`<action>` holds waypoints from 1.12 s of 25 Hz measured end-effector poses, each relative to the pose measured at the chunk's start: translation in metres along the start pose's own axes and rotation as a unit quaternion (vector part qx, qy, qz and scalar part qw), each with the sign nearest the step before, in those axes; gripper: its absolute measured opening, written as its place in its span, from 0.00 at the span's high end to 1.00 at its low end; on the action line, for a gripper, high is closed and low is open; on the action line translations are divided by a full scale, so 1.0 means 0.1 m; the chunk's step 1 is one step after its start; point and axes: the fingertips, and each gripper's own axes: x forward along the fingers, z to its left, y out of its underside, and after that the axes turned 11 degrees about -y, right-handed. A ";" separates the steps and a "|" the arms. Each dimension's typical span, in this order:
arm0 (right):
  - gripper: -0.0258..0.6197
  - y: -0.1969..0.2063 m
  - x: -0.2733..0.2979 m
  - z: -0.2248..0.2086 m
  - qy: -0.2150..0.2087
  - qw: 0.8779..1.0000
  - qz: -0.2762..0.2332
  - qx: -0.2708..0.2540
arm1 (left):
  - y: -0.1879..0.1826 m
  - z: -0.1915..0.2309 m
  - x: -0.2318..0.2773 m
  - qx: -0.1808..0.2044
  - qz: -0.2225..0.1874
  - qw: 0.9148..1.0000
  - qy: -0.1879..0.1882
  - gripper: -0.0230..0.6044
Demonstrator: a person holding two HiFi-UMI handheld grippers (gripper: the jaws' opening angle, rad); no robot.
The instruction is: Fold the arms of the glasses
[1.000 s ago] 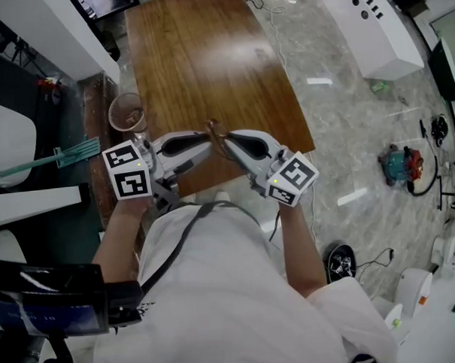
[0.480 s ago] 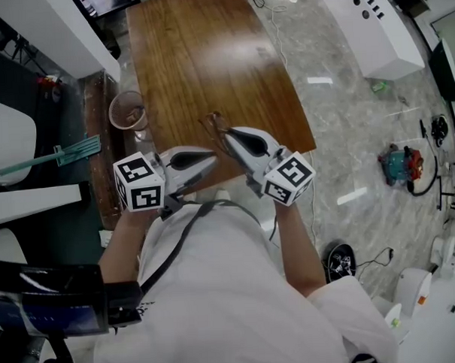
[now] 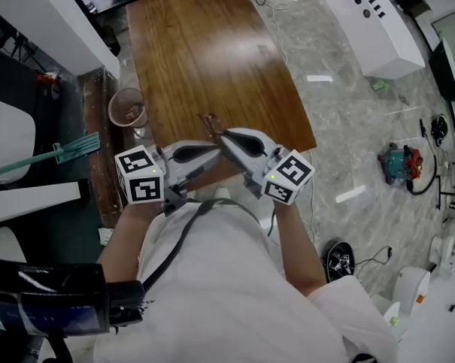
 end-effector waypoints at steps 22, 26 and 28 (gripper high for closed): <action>0.91 1.12 0.18 -1.29 0.119 0.961 0.230 -0.100 | 0.23 1.58 -0.27 0.051 -0.009 0.963 -0.264 0.95; 0.91 1.46 0.20 -1.59 0.135 0.940 0.288 -0.122 | 0.33 1.81 -0.39 0.033 -0.027 0.944 -0.326 0.95; 0.91 1.59 0.18 -1.71 0.131 0.926 0.320 -0.149 | 0.40 1.81 -0.41 0.027 -0.026 0.936 -0.351 0.95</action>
